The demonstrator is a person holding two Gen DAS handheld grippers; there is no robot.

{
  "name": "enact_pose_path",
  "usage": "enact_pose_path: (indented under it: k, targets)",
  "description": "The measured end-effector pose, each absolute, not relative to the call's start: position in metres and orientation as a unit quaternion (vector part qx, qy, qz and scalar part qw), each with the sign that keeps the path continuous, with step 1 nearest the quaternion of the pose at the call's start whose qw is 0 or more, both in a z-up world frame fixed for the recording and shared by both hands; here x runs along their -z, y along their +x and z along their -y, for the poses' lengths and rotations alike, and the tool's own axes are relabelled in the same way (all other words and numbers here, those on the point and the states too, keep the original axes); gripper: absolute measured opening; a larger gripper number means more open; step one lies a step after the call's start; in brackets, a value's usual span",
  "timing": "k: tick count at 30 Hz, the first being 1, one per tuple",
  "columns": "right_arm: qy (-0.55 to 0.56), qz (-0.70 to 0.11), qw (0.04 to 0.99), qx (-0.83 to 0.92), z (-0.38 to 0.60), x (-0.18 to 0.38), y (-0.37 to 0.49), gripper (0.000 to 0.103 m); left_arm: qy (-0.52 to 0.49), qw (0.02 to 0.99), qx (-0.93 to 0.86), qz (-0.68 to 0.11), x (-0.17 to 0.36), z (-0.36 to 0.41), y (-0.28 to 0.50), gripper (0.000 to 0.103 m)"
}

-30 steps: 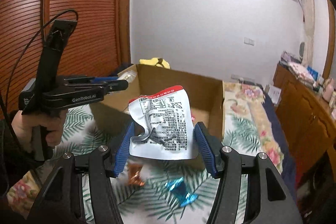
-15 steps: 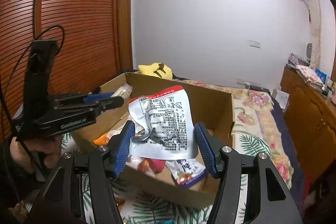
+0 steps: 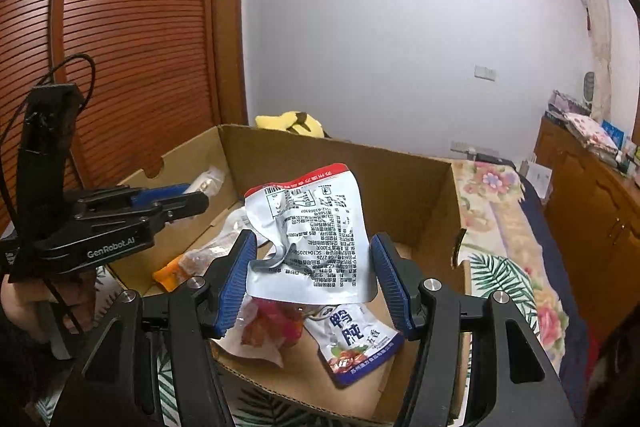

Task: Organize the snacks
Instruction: 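Release bar pack into box with left tool while right tool releases white-red pouch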

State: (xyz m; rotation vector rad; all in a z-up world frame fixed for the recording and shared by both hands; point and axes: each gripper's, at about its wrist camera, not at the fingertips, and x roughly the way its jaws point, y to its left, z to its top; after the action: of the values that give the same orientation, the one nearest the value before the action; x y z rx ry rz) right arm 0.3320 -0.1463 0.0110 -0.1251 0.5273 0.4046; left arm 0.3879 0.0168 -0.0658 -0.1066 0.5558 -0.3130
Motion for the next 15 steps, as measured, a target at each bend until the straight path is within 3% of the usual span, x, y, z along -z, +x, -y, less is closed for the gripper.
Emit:
enact_pose_path:
  k: [6, 15]
  targets:
    - [-0.061, -0.272, 0.941, -0.191, 0.1452, -0.0110, 0.3369, 0.062, -0.052, 0.949, 0.159, -0.267, 0.0655, -0.0166, 0.3842, 0.048]
    - [-0.060, -0.270, 0.944, -0.182, 0.1433, -0.0127, 0.3374, 0.063, -0.045, 0.950, 0.157, -0.264, 0.0660, -0.0170, 0.3816, 0.049]
